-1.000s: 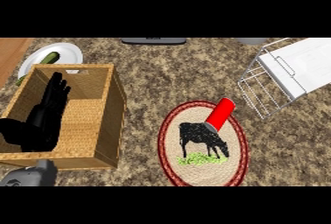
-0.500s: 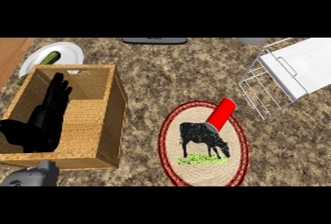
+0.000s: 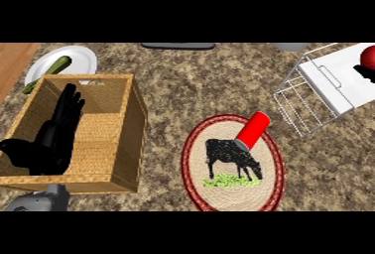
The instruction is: Pick the tomato from the placemat and place it in the tiered shelf
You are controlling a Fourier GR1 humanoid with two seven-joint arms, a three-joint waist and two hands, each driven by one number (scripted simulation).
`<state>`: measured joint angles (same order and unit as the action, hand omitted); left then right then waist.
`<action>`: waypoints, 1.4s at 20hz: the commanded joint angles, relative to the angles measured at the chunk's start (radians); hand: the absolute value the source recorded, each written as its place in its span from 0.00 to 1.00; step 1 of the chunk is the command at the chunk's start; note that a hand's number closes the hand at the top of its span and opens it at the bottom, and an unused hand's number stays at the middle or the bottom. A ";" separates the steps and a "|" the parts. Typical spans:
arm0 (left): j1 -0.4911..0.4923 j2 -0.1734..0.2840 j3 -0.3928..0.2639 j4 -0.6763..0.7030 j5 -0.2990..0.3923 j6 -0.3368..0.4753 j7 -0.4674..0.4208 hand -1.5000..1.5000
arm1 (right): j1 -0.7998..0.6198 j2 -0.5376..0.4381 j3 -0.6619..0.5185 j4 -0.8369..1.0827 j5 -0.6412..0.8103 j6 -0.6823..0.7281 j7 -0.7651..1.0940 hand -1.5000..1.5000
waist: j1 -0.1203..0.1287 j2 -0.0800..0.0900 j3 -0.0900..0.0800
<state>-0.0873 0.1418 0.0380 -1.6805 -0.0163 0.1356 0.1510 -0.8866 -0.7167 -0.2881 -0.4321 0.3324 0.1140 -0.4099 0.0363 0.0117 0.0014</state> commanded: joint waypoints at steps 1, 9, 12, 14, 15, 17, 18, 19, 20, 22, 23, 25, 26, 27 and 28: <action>-0.044 -0.013 0.004 0.036 -0.007 0.013 0.004 0.50 | -0.062 -0.020 0.010 0.113 0.024 0.058 -0.031 0.00 | -0.002 0.002 0.000; -0.038 0.000 0.024 0.013 0.010 -0.003 0.010 0.50 | -0.088 -0.061 -0.052 0.185 -0.021 0.129 -0.131 0.00 | -0.002 0.002 0.001; -0.037 -0.006 0.008 0.014 -0.004 -0.001 0.028 0.50 | -0.124 -0.066 -0.089 0.199 -0.059 0.166 -0.132 0.00 | -0.001 0.003 0.001; -0.063 -0.022 0.007 0.029 -0.009 0.017 0.026 0.50 | -0.158 -0.070 -0.121 0.200 -0.096 0.185 -0.084 0.00 | -0.009 0.000 0.000; -0.002 0.006 0.004 -0.039 0.005 -0.019 0.047 0.50 | -0.150 -0.125 -0.140 0.214 -0.109 0.221 -0.096 0.00 | 0.003 0.000 0.001; -0.060 0.006 0.028 0.012 -0.015 0.011 0.027 0.50 | -0.179 -0.117 -0.148 0.214 -0.111 0.148 -0.028 0.00 | -0.005 0.001 0.000; -0.026 0.000 0.022 0.010 0.002 -0.009 0.004 0.50 | -0.200 -0.167 -0.174 0.218 -0.138 0.197 0.005 0.00 | -0.007 -0.001 0.000; -0.028 0.023 0.063 0.066 0.027 -0.032 -0.038 0.50 | -0.152 -0.158 -0.166 0.223 -0.123 0.149 -0.035 0.00 | -0.006 0.002 0.000; -0.008 -0.007 0.019 0.044 0.004 -0.023 -0.047 0.50 | -0.175 -0.216 -0.192 0.236 -0.146 0.179 0.017 0.00 | -0.007 0.002 0.000; -0.040 0.028 0.067 0.041 0.026 -0.025 -0.006 0.50 | -0.131 -0.276 -0.216 0.262 -0.161 0.195 0.001 0.00 | -0.001 0.008 0.002; -0.059 -0.024 0.001 -0.005 -0.028 0.031 0.045 0.50 | -0.144 -0.269 -0.221 0.271 -0.165 0.170 0.042 0.00 | -0.001 0.005 0.002; -0.063 0.001 0.026 0.006 0.010 -0.008 0.048 0.50 | -0.148 -0.336 -0.237 0.291 -0.179 0.221 0.105 0.00 | -0.001 0.005 0.002; -0.009 -0.010 0.015 -0.004 0.003 -0.010 0.009 0.50 | -0.097 -0.351 -0.241 0.300 -0.181 0.237 0.065 0.00 | 0.004 0.007 0.003; -0.010 -0.020 0.007 -0.005 -0.013 0.004 -0.007 0.50 | -0.055 -0.368 -0.248 0.297 -0.188 0.262 0.019 0.00 | -0.003 0.006 0.003; -0.039 -0.005 0.031 0.028 0.012 -0.012 0.003 0.50 | -0.079 -0.424 -0.248 0.306 -0.184 0.287 0.076 0.00 | 0.001 0.013 0.004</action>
<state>-0.1181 0.1379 0.0623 -1.6674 -0.0131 0.1286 0.1614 -0.9962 -1.0401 -0.5129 -0.1513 0.1638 0.3461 -0.3649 0.0349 0.0184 0.0036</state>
